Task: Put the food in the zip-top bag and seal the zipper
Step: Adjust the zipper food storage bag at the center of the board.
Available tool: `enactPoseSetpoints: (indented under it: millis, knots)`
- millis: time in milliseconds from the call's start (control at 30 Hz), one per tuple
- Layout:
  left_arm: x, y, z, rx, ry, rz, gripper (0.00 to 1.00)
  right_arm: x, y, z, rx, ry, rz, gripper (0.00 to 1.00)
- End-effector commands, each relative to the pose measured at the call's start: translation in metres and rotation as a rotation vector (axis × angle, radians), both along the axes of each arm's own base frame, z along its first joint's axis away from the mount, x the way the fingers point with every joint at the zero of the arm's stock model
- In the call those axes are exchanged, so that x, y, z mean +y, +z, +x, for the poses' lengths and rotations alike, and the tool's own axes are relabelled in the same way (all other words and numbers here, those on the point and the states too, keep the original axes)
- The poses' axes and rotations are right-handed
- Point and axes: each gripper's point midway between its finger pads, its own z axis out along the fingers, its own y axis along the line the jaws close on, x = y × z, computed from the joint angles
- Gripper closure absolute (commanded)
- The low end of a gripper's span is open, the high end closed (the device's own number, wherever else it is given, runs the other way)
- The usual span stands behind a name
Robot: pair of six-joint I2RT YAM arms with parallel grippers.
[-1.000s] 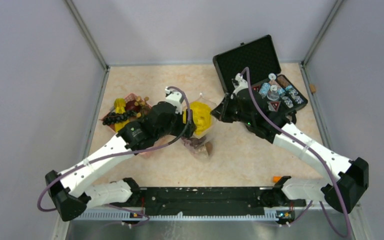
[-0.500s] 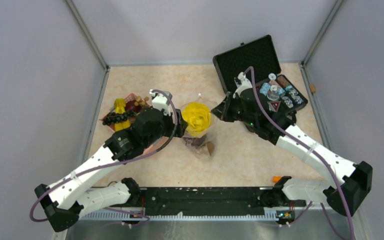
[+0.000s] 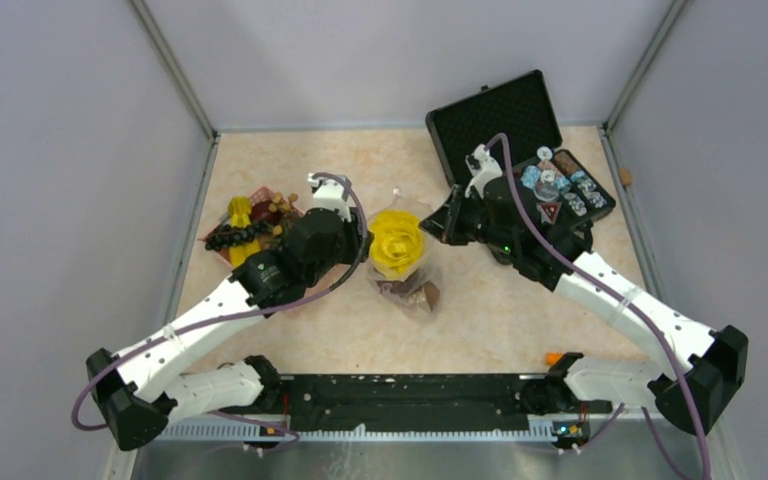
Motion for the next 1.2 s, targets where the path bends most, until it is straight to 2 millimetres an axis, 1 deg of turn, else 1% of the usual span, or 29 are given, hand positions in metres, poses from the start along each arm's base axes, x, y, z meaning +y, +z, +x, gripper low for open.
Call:
enactPoseSetpoints:
  millis: [0,33,100,167,200,233,300,333,367,400,433,467,500,533,567,600,633,667,700,733,767,833,867,933,1033,1067,1100,1133,1167]
  knots:
    - [0.004,-0.027,0.001,0.065,0.019,0.044,0.68,0.005,0.033,0.002,-0.086,0.028,0.061,1.00]
    - [0.002,-0.028,0.000,0.071,0.011,0.036,0.75,0.006,0.033,0.003,-0.089,0.031,0.059,1.00]
    - [-0.003,-0.015,-0.001,0.046,-0.016,0.001,0.82,0.008,0.035,0.004,-0.094,0.040,0.052,1.00]
    - [-0.008,0.015,-0.003,-0.019,-0.058,-0.053,0.96,0.009,0.043,0.008,-0.113,0.043,0.037,1.00]
    - [-0.010,0.034,-0.005,-0.058,-0.083,-0.079,0.99,0.008,0.051,0.009,-0.131,0.043,0.027,1.00]
    - [-0.011,0.057,-0.007,-0.097,-0.106,-0.103,1.00,0.006,0.060,0.011,-0.157,0.036,0.012,1.00]
    - [-0.014,0.100,-0.016,-0.171,-0.174,-0.137,1.00,-0.001,0.087,0.007,-0.236,0.015,0.015,1.00]
    - [-0.013,0.114,-0.020,-0.194,-0.187,-0.153,1.00,-0.006,0.098,0.007,-0.274,-0.009,0.026,1.00]
    - [-0.010,0.121,-0.020,-0.210,-0.180,-0.163,1.00,-0.011,0.104,0.007,-0.298,-0.028,0.034,1.00]
    - [-0.006,0.119,-0.017,-0.215,-0.152,-0.158,1.00,-0.016,0.102,0.008,-0.304,-0.052,0.024,1.00]
    - [-0.001,0.110,-0.010,-0.215,-0.106,-0.139,1.00,-0.020,0.095,0.012,-0.295,-0.078,-0.008,1.00]
    - [0.004,0.098,-0.002,-0.200,-0.059,-0.119,1.00,-0.027,0.076,0.019,-0.253,-0.117,-0.082,1.00]
    - [0.003,0.092,0.000,-0.176,-0.052,-0.121,1.00,-0.030,0.064,0.023,-0.209,-0.138,-0.141,1.00]
    - [-0.005,0.093,-0.005,-0.163,-0.097,-0.142,1.00,-0.028,0.059,0.024,-0.178,-0.130,-0.172,1.00]
    - [-0.014,0.100,-0.013,-0.157,-0.155,-0.183,1.00,-0.023,0.064,0.021,-0.180,-0.106,-0.165,1.00]
    - [-0.020,0.106,-0.019,-0.156,-0.192,-0.216,1.00,-0.019,0.074,0.015,-0.216,-0.096,-0.129,1.00]
    - [-0.021,0.109,-0.021,-0.167,-0.207,-0.231,1.00,-0.019,0.090,0.009,-0.271,-0.101,-0.075,1.00]
    - [-0.017,0.106,-0.018,-0.176,-0.184,-0.219,1.00,-0.020,0.096,0.005,-0.316,-0.120,-0.030,1.00]
    - [-0.009,0.097,-0.011,-0.178,-0.129,-0.191,1.00,-0.027,0.108,0.003,-0.358,-0.152,0.028,1.00]
    - [-0.006,0.087,-0.007,-0.163,-0.109,-0.163,1.00,-0.033,0.119,0.000,-0.389,-0.176,0.070,1.00]
    - [-0.007,0.079,-0.008,-0.134,-0.117,-0.146,1.00,-0.038,0.131,-0.004,-0.415,-0.181,0.099,1.00]
    - [-0.024,0.077,-0.019,-0.109,-0.216,-0.186,1.00,-0.043,0.149,-0.010,-0.454,-0.165,0.103,1.00]
    - [-0.031,0.077,-0.021,-0.112,-0.242,-0.221,1.00,-0.043,0.155,-0.011,-0.470,-0.155,0.086,1.00]
    - [-0.038,0.077,-0.021,-0.123,-0.260,-0.275,1.00,-0.041,0.158,-0.007,-0.481,-0.141,0.033,1.00]
    - [-0.036,0.079,-0.020,-0.133,-0.242,-0.282,1.00,-0.025,0.161,-0.009,-0.468,-0.061,0.006,1.00]
    - [-0.031,0.077,-0.018,-0.134,-0.218,-0.271,1.00,-0.017,0.158,-0.010,-0.461,-0.026,0.005,1.00]
    - [-0.026,0.071,-0.014,-0.133,-0.181,-0.256,1.00,-0.010,0.150,-0.009,-0.446,0.000,-0.006,1.00]
    - [-0.019,0.060,-0.008,-0.129,-0.131,-0.233,1.00,-0.003,0.135,-0.004,-0.413,0.015,-0.034,1.00]
    - [-0.010,0.042,-0.001,-0.110,-0.065,-0.204,1.00,0.004,0.112,0.001,-0.368,0.030,-0.079,1.00]
